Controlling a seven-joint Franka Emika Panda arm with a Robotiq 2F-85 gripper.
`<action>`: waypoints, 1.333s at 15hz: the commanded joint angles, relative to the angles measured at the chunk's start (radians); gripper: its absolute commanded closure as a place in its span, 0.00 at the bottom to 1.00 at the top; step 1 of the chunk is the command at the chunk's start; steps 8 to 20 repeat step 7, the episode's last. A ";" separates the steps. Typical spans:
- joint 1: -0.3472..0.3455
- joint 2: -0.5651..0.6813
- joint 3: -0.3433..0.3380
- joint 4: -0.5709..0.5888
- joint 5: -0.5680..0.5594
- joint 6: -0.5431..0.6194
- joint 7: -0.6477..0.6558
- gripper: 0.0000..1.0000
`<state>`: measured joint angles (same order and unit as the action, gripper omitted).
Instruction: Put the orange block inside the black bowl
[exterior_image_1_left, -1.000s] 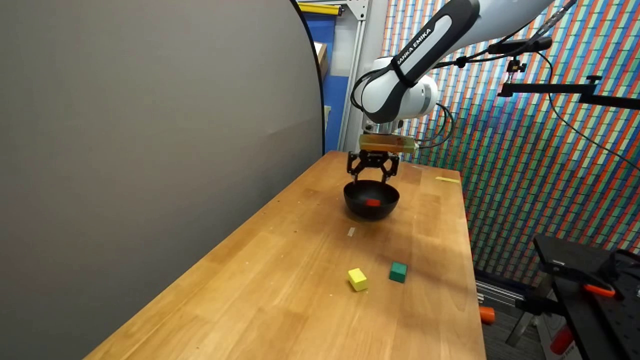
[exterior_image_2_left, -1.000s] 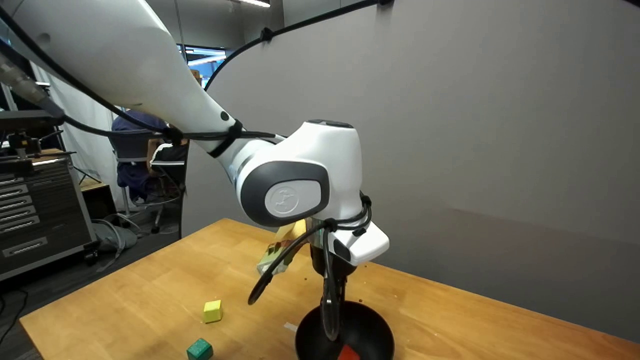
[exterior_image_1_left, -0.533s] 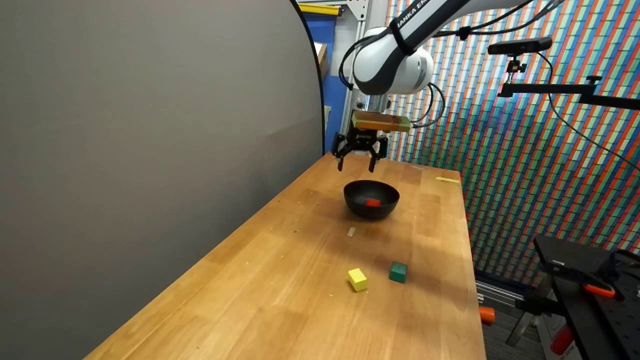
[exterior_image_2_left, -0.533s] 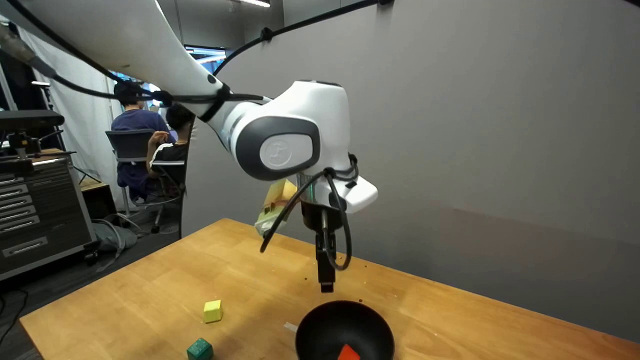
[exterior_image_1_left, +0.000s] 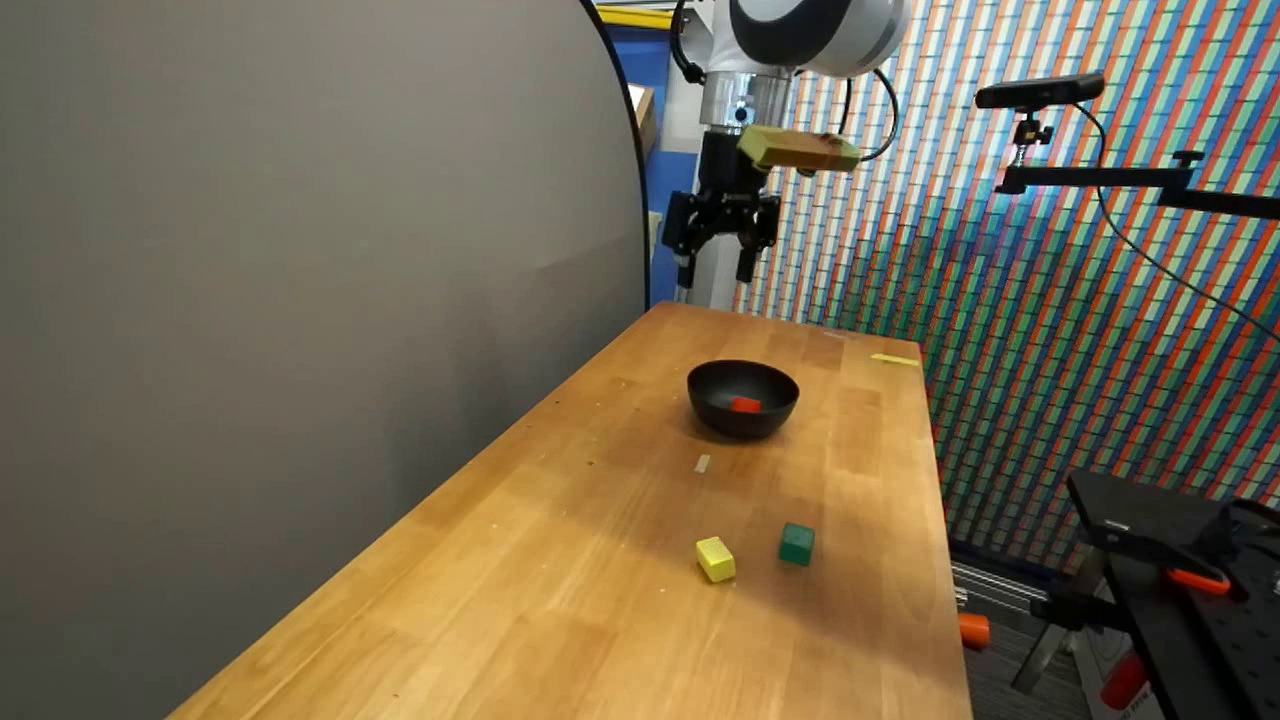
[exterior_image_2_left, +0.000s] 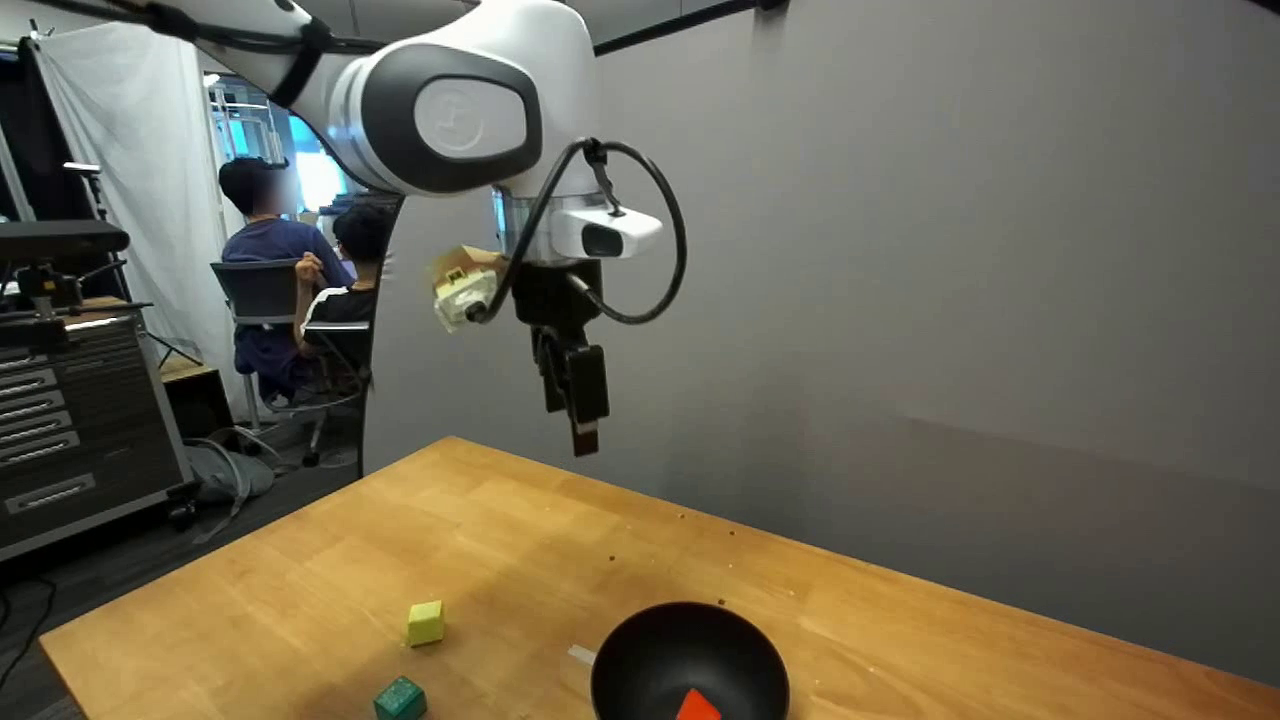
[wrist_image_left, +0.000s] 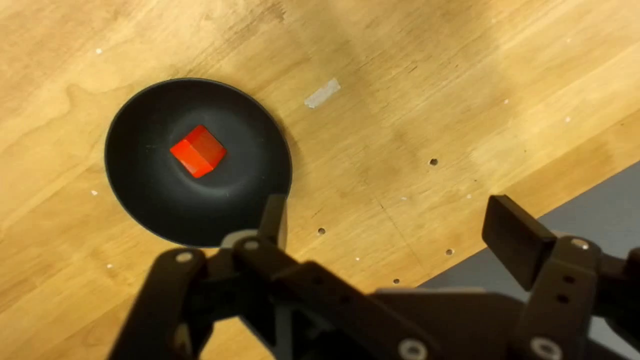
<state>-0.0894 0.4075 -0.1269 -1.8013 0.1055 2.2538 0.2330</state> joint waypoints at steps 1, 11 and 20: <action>0.024 -0.190 0.007 -0.175 -0.060 0.001 -0.045 0.00; 0.018 -0.164 0.011 -0.152 -0.046 -0.004 -0.030 0.00; 0.018 -0.164 0.011 -0.152 -0.046 -0.004 -0.030 0.00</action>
